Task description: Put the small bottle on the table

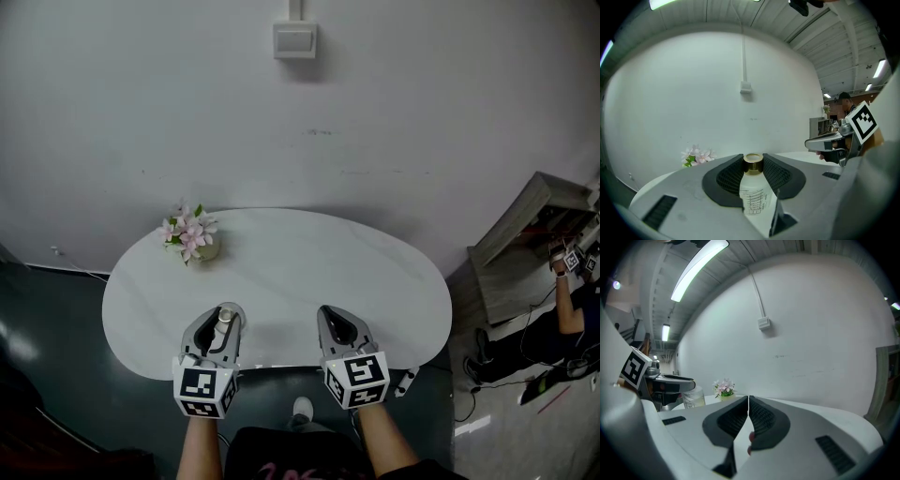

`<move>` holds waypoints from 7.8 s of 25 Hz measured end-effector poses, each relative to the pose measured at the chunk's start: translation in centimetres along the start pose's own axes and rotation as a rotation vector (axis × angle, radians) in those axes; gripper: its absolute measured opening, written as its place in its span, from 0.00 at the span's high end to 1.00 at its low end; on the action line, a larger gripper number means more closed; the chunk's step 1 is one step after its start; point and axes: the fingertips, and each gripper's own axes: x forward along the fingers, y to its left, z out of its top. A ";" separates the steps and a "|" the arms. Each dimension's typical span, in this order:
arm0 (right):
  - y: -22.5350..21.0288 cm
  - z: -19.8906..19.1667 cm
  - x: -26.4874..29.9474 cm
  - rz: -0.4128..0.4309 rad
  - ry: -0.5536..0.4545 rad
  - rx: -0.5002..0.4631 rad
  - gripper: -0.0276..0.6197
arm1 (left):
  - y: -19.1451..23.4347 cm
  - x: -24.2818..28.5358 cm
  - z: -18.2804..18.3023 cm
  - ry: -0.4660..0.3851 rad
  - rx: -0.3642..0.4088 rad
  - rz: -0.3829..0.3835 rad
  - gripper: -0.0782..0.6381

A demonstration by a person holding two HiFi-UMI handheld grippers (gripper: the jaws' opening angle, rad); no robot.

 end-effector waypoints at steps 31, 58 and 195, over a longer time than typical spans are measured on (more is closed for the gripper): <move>-0.1 -0.7 3.0 -0.007 0.044 -0.001 0.85 | 1.7 2.7 -1.4 0.017 -0.031 -0.023 0.71; 0.9 -5.2 8.9 0.015 0.172 0.004 0.85 | 4.4 7.2 -6.7 0.091 -0.075 -0.052 0.71; 3.6 0.4 5.4 0.076 0.006 -0.056 0.85 | 4.2 3.0 -2.9 -0.016 -0.012 0.068 0.86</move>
